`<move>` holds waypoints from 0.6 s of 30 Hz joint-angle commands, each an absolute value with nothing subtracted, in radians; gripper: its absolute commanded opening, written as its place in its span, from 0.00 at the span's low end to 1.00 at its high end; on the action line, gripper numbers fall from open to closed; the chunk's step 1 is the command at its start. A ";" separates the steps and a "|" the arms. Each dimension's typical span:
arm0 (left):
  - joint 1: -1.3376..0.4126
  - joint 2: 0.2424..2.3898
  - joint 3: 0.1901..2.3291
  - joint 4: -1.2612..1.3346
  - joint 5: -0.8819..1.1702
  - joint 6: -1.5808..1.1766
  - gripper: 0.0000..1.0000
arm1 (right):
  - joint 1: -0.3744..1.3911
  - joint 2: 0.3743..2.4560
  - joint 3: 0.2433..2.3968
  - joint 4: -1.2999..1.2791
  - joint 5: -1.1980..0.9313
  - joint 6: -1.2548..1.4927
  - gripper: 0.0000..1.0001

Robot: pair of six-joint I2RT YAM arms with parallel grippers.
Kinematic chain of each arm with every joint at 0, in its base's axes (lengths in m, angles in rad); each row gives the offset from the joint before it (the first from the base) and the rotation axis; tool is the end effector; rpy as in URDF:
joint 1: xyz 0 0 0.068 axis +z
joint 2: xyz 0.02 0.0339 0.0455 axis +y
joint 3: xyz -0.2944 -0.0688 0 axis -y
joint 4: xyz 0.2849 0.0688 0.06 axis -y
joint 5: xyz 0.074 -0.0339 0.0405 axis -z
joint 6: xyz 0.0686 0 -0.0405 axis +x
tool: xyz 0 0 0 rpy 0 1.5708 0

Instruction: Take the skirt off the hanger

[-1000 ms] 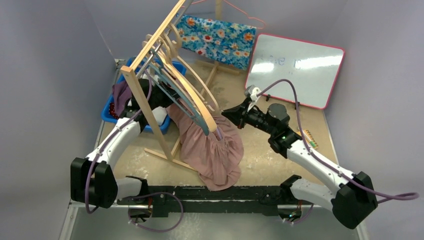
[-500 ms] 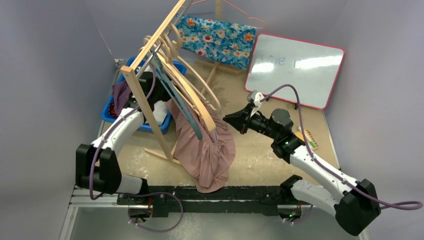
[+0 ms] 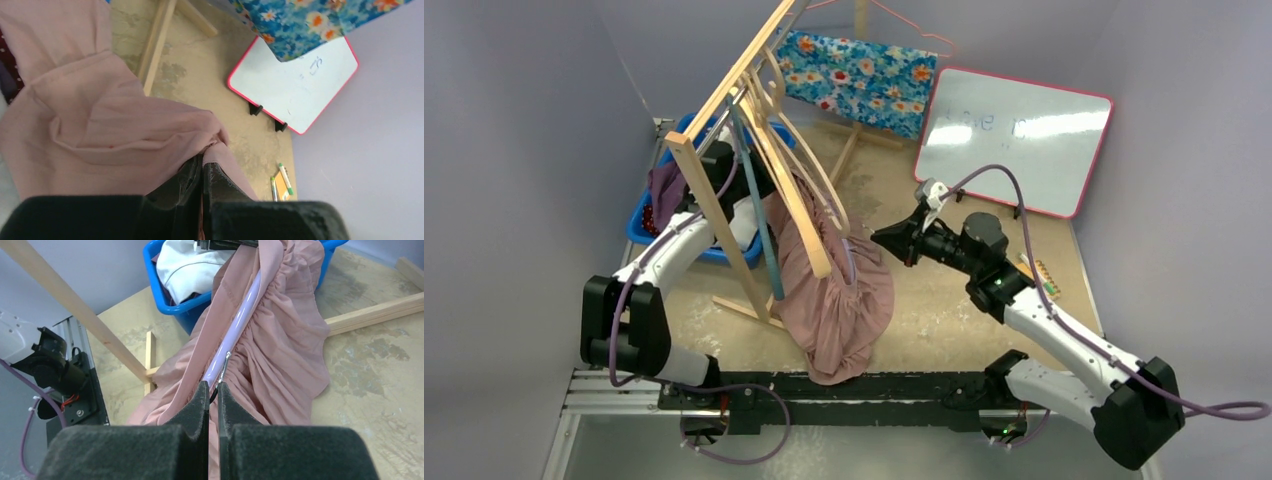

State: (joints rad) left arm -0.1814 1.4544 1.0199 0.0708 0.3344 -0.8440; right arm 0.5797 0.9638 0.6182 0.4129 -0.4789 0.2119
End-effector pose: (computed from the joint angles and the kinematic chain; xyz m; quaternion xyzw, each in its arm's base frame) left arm 0.3886 -0.0942 0.2910 -0.1748 0.7984 -0.3939 0.4205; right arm 0.2128 0.1771 0.3243 -0.2916 0.6206 0.4230 0.5923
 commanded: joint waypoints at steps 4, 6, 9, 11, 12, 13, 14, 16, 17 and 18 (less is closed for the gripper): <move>-0.166 1.294 0.952 0.255 0.256 -0.801 0.00 | 0.594 1.144 0.827 0.302 -0.587 0.042 0.00; -0.167 1.283 0.963 0.207 0.226 -0.793 0.00 | 0.596 1.194 0.879 0.287 -0.638 0.024 0.00; -0.166 1.322 1.007 0.184 0.196 -0.816 0.00 | 0.613 1.258 0.940 0.257 -0.710 -0.002 0.00; -0.166 1.371 1.049 0.196 0.182 -0.842 0.00 | 0.638 1.289 0.960 0.199 -0.720 -0.045 0.00; -0.166 1.394 1.078 0.167 0.144 -0.847 0.00 | 0.651 1.289 0.959 0.189 -0.722 -0.055 0.00; -0.166 1.425 1.111 0.137 0.104 -0.842 0.00 | 0.660 1.278 0.960 0.189 -0.722 -0.058 0.00; -0.164 1.449 1.141 0.102 0.061 -0.826 0.00 | 0.664 1.259 0.958 0.193 -0.724 -0.057 0.00; -0.155 1.493 1.191 0.022 -0.060 -0.791 0.00 | 0.664 1.204 0.941 0.198 -0.727 -0.046 0.00; -0.144 1.513 1.208 -0.005 -0.112 -0.778 0.00 | 0.664 1.182 0.930 0.195 -0.746 -0.035 0.00; -0.131 1.531 1.218 -0.022 -0.148 -0.774 0.00 | 0.664 1.161 0.919 0.199 -0.770 -0.020 0.00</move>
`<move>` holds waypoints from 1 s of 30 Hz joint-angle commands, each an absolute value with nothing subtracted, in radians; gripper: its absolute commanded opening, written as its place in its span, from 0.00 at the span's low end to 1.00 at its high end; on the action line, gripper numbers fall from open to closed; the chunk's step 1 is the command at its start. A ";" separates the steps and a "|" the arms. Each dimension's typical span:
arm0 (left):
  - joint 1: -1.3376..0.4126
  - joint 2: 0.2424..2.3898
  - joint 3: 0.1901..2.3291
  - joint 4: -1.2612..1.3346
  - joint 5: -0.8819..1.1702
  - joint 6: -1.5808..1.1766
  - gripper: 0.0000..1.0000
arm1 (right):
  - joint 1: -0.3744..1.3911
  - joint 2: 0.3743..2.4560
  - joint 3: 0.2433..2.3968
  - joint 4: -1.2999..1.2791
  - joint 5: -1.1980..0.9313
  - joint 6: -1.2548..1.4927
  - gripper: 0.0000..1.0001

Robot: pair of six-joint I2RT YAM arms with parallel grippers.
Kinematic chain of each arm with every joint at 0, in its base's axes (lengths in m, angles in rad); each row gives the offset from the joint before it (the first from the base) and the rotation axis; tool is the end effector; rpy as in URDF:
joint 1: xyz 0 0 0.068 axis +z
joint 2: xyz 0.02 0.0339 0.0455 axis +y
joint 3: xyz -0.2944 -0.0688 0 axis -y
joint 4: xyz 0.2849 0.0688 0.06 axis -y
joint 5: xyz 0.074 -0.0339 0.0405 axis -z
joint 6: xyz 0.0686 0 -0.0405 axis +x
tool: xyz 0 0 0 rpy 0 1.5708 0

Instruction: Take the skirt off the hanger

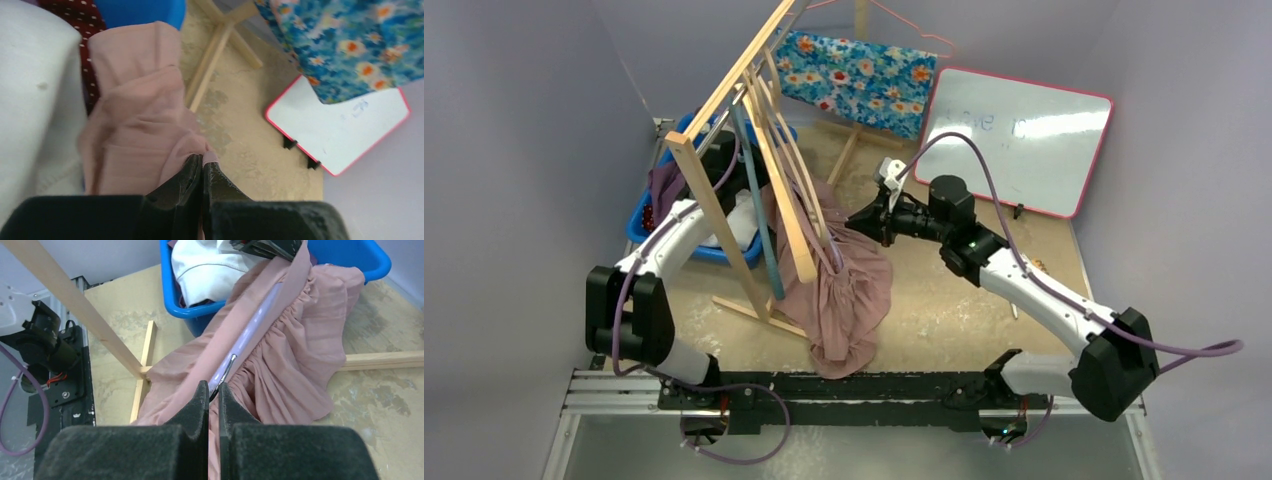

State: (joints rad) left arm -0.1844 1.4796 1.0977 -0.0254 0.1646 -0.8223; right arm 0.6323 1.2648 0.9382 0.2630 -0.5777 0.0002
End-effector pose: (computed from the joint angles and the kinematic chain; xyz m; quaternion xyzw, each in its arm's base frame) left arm 0.4010 -0.0862 0.3001 -0.2182 0.8048 -0.3243 0.4466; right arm 0.2615 0.2380 0.3513 -0.4025 0.6038 0.4014 0.5588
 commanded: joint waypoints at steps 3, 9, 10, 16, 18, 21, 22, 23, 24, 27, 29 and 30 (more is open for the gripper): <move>-0.077 1.579 1.232 -0.028 -0.157 -0.779 0.00 | 0.664 1.112 0.900 0.203 -0.778 -0.002 0.00; -0.063 1.620 1.274 -0.072 -0.165 -0.722 0.00 | 0.665 1.029 0.845 0.172 -0.760 0.023 0.00; -0.062 1.621 1.273 -0.078 -0.177 -0.715 0.00 | 0.664 1.013 0.834 0.177 -0.748 0.031 0.00; -0.042 1.588 1.209 0.050 0.074 -0.739 0.00 | 0.662 0.963 0.772 0.246 -0.445 0.132 0.00; -0.043 1.591 1.200 0.066 0.171 -0.786 0.00 | 0.658 1.022 0.798 0.245 -0.414 0.171 0.00; -0.043 1.576 1.158 0.098 0.260 -0.848 0.00 | 0.659 1.132 0.847 0.325 -0.474 0.214 0.12; -0.044 1.568 1.137 0.116 0.275 -0.867 0.00 | 0.663 1.175 0.856 0.383 -0.517 0.244 0.16; -0.045 1.558 1.116 0.130 0.288 -0.879 0.00 | 0.663 1.222 0.875 0.432 -0.550 0.275 0.20; -0.045 1.551 1.108 0.131 0.301 -0.884 0.00 | 0.667 1.275 0.893 0.468 -0.558 0.308 0.23; -0.045 1.533 1.091 0.111 0.318 -0.888 0.00 | 0.671 1.452 0.957 0.595 -0.603 0.402 0.29; -0.048 1.517 1.071 0.112 0.332 -0.900 0.00 | 0.676 1.561 1.040 0.685 -0.619 0.477 0.33; -0.052 1.507 1.058 0.119 0.345 -0.908 0.00 | 0.677 1.607 1.071 0.735 -0.634 0.516 0.34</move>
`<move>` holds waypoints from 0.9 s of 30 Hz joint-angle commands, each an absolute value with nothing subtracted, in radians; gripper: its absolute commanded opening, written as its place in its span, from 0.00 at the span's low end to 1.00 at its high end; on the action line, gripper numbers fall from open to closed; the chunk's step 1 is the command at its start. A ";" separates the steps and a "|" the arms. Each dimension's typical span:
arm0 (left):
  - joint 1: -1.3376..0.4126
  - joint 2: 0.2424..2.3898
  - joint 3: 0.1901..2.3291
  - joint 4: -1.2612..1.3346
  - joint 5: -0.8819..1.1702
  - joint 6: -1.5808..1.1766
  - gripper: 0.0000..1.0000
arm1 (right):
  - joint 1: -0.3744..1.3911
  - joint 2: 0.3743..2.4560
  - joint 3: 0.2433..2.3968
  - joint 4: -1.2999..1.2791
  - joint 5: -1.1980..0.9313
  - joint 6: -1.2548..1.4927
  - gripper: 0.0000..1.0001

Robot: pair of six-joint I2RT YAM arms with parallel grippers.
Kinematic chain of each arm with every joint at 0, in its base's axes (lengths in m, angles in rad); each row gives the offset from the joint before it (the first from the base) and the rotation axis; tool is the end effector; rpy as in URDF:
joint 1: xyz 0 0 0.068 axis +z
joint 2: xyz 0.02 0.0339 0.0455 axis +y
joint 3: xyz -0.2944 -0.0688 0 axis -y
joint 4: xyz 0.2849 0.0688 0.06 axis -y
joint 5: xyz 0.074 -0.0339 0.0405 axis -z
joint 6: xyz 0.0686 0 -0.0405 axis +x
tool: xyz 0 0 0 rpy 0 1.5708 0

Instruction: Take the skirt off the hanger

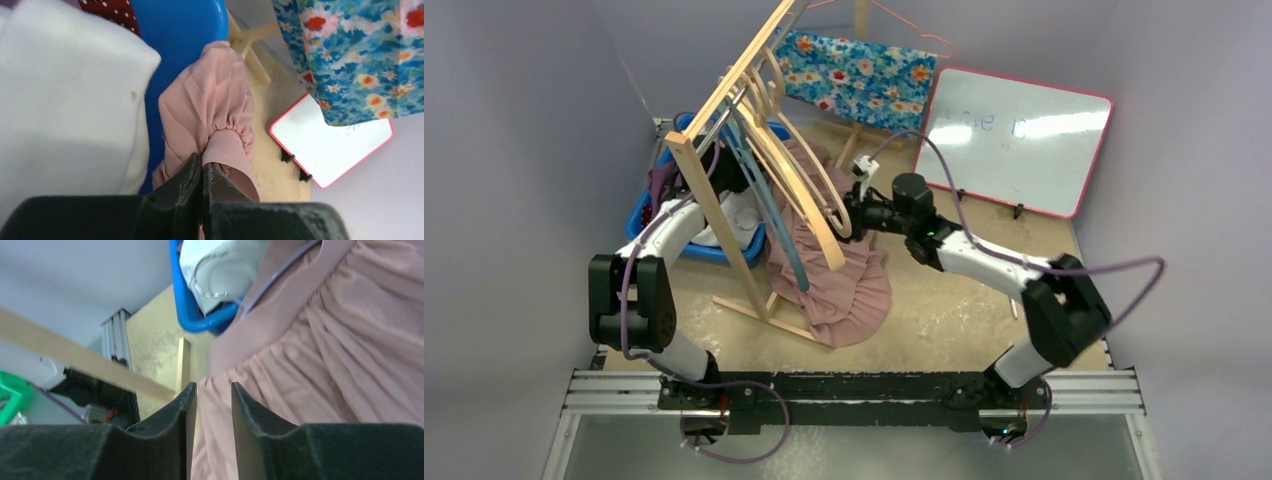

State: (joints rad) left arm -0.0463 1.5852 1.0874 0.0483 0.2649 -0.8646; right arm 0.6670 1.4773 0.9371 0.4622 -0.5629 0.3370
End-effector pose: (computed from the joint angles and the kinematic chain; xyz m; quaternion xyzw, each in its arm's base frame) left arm 0.4282 -0.0378 0.2636 -0.2695 0.7981 -0.3323 0.4242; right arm 0.2911 0.2758 0.3013 -0.3019 0.6647 0.4926 0.4737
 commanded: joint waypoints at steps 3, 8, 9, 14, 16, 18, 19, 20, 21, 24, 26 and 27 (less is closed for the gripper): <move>-0.066 1.481 1.029 0.121 0.367 -0.916 0.00 | 0.684 1.761 1.187 0.758 -0.613 0.605 0.40; -0.069 1.441 1.003 0.109 0.371 -0.908 0.00 | 0.689 1.928 1.319 0.797 -0.557 0.731 0.39; -0.069 1.439 1.007 0.097 0.371 -0.900 0.00 | 0.692 1.952 1.343 0.782 -0.546 0.737 0.38; -0.069 1.432 1.022 0.066 0.368 -0.871 0.00 | 0.705 2.029 1.427 0.728 -0.521 0.736 0.32; -0.069 1.433 1.022 0.068 0.374 -0.871 0.00 | 0.712 2.047 1.435 0.721 -0.506 0.734 0.34; -0.069 1.433 1.017 0.073 0.377 -0.872 0.00 | 0.719 2.073 1.466 0.705 -0.508 0.732 0.36; -0.069 1.432 1.015 0.075 0.378 -0.874 0.00 | 0.723 2.088 1.481 0.695 -0.505 0.728 0.37; -0.069 1.433 1.013 0.077 0.379 -0.875 0.00 | 0.729 2.101 1.493 0.689 -0.504 0.726 0.37; -0.069 1.432 1.010 0.081 0.382 -0.877 0.00 | 0.735 2.116 1.505 0.680 -0.499 0.726 0.38; -0.069 1.428 1.003 0.089 0.387 -0.882 0.00 | 0.749 2.146 1.535 0.655 -0.477 0.723 0.40; -0.069 1.423 0.999 0.091 0.387 -0.884 0.00 | 0.754 2.160 1.549 0.630 -0.445 0.717 0.41; -0.069 1.420 0.997 0.091 0.387 -0.883 0.00 | 0.755 2.164 1.550 0.621 -0.429 0.715 0.41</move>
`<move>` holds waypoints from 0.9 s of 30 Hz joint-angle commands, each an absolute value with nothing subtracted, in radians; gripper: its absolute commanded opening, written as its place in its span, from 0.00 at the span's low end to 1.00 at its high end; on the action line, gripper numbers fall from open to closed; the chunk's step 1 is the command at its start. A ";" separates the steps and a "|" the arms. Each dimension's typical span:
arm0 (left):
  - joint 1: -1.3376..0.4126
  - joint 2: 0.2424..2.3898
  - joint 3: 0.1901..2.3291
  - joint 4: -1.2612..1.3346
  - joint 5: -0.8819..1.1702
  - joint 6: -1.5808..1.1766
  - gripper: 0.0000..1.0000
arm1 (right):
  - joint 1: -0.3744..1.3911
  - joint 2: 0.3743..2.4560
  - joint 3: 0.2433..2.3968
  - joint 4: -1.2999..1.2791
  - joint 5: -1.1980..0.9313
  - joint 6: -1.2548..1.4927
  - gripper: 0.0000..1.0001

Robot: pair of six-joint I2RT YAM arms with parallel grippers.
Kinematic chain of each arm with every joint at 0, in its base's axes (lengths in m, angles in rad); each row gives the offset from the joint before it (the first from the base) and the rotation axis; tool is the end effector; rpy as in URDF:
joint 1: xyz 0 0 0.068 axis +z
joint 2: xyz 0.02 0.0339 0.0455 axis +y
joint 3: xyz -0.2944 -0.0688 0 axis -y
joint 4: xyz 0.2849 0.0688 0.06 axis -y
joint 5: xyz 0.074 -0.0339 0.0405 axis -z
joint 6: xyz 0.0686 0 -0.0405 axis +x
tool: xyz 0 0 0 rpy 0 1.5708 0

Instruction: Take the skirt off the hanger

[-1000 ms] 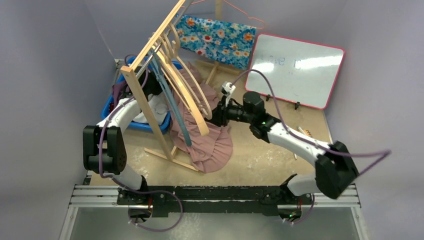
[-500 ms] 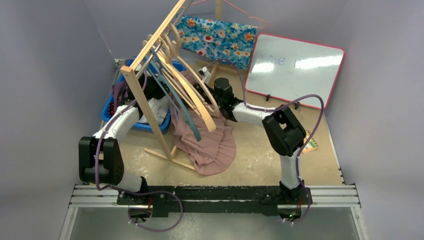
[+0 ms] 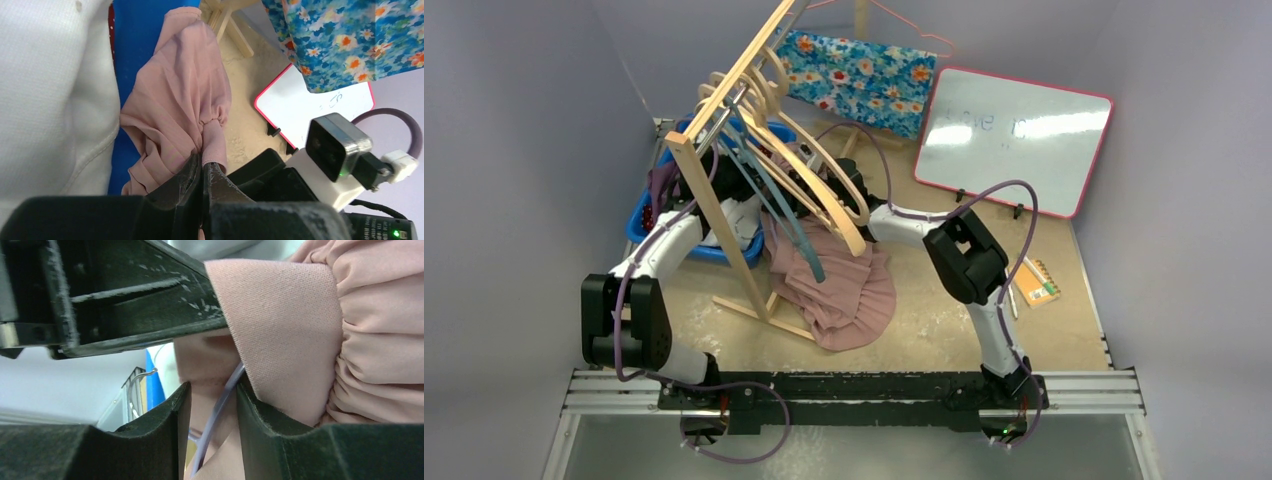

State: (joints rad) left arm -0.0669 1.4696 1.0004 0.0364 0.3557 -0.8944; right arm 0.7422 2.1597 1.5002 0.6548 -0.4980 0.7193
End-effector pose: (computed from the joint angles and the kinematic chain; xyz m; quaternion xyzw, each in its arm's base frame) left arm 0.3946 -0.0504 0.2731 -0.2461 0.7975 -0.3773 0.4013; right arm 0.4051 0.4160 0.2305 -0.1817 0.6849 0.5864 0.3925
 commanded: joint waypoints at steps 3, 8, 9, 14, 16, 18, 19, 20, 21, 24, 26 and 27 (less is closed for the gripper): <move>-0.069 1.412 0.991 0.089 0.388 -0.881 0.00 | 0.755 2.181 1.558 0.612 -0.399 0.714 0.41; -0.069 1.401 0.987 0.078 0.387 -0.872 0.00 | 0.758 2.205 1.591 0.585 -0.346 0.698 0.40; -0.069 1.401 0.986 0.078 0.387 -0.872 0.00 | 0.758 2.213 1.602 0.588 -0.350 0.690 0.40; -0.069 1.395 0.993 0.058 0.377 -0.853 0.00 | 0.761 2.223 1.585 0.610 -0.334 0.668 0.26; -0.068 1.389 1.007 0.030 0.362 -0.829 0.00 | 0.761 2.194 1.546 0.634 -0.366 0.652 0.10; -0.068 1.384 1.027 -0.006 0.340 -0.799 0.00 | 0.756 2.137 1.502 0.641 -0.423 0.613 0.00; -0.067 1.382 1.036 -0.019 0.331 -0.787 0.00 | 0.752 2.099 1.474 0.640 -0.458 0.588 0.00; -0.066 1.381 1.047 -0.031 0.326 -0.775 0.00 | 0.746 2.064 1.450 0.628 -0.494 0.554 0.00; -0.066 1.381 1.058 -0.040 0.322 -0.763 0.00 | 0.737 2.030 1.427 0.605 -0.534 0.523 0.00; -0.065 1.381 1.082 -0.054 0.307 -0.738 0.00 | 0.674 1.970 1.391 0.493 -0.691 0.463 0.00; -0.063 1.383 1.098 -0.066 0.293 -0.723 0.00 | 0.627 1.937 1.339 0.473 -0.808 0.440 0.00; -0.062 1.384 1.104 -0.070 0.287 -0.718 0.00 | 0.609 1.911 1.300 0.483 -0.828 0.440 0.00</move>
